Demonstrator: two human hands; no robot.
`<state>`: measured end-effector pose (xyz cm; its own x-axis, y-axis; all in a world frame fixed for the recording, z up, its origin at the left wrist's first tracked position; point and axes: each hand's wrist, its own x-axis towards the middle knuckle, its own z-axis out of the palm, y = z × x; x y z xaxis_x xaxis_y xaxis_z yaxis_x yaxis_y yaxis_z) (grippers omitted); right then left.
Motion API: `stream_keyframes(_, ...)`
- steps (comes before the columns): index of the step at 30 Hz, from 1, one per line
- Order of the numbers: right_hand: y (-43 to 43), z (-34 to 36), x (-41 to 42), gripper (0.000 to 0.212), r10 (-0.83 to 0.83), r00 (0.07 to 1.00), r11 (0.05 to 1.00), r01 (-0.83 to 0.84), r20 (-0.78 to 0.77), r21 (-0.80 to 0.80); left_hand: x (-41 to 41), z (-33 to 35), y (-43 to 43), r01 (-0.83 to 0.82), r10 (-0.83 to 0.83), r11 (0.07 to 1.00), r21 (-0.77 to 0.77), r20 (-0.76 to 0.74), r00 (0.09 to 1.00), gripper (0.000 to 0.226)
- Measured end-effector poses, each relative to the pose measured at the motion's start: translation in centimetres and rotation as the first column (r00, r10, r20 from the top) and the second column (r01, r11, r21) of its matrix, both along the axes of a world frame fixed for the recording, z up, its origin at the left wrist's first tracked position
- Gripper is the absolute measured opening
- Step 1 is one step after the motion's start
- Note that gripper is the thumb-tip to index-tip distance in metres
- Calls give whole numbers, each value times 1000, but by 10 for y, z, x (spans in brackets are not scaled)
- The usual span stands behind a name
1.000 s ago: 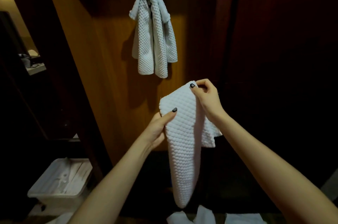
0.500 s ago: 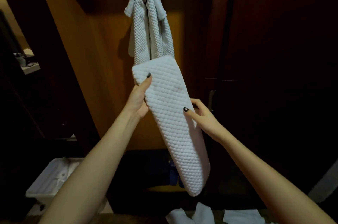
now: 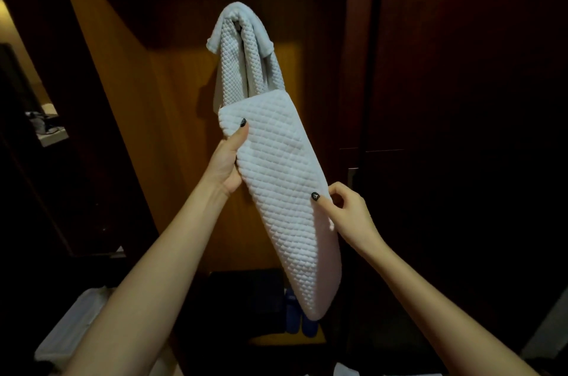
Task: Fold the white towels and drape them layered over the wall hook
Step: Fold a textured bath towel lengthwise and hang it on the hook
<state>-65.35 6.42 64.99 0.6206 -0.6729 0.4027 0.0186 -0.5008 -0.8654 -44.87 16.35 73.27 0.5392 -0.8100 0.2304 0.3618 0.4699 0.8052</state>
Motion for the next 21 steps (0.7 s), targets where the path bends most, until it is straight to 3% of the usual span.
stream_keyframes(6, 6, 17, -4, 10, 213, 965, 975, -221, 154, 37, -3, 23, -3, 26, -25, 999, -30, 47, 999, 43)
stream_keyframes(10, 8, 18, -3, 23, 21, 956, 1000, -24, 293, 9, -7, 25, -5, 40, -39, 998, -49, 18, 999, 38)
stream_keyframes(12, 7, 19, -2, 13, 4, 962, 999, 7, 272, -42, -7, 23, -5, 39, -39, 998, -54, 2, 999, 39)
stream_keyframes(14, 6, 21, -2, 3, 18, 977, 999, -23, 212, 22, -7, 23, -5, 31, -31, 998, -57, 2, 1000, 44)
stream_keyframes(16, 5, 23, -2, 12, 26, 987, 995, -40, 159, 87, -7, 22, -6, 29, -29, 998, -55, 6, 1000, 44)
stream_keyframes(21, 6, 23, -4, 23, 64, 998, 997, -63, 3, -48, -6, 20, -8, 17, -16, 999, -43, 31, 999, 37)
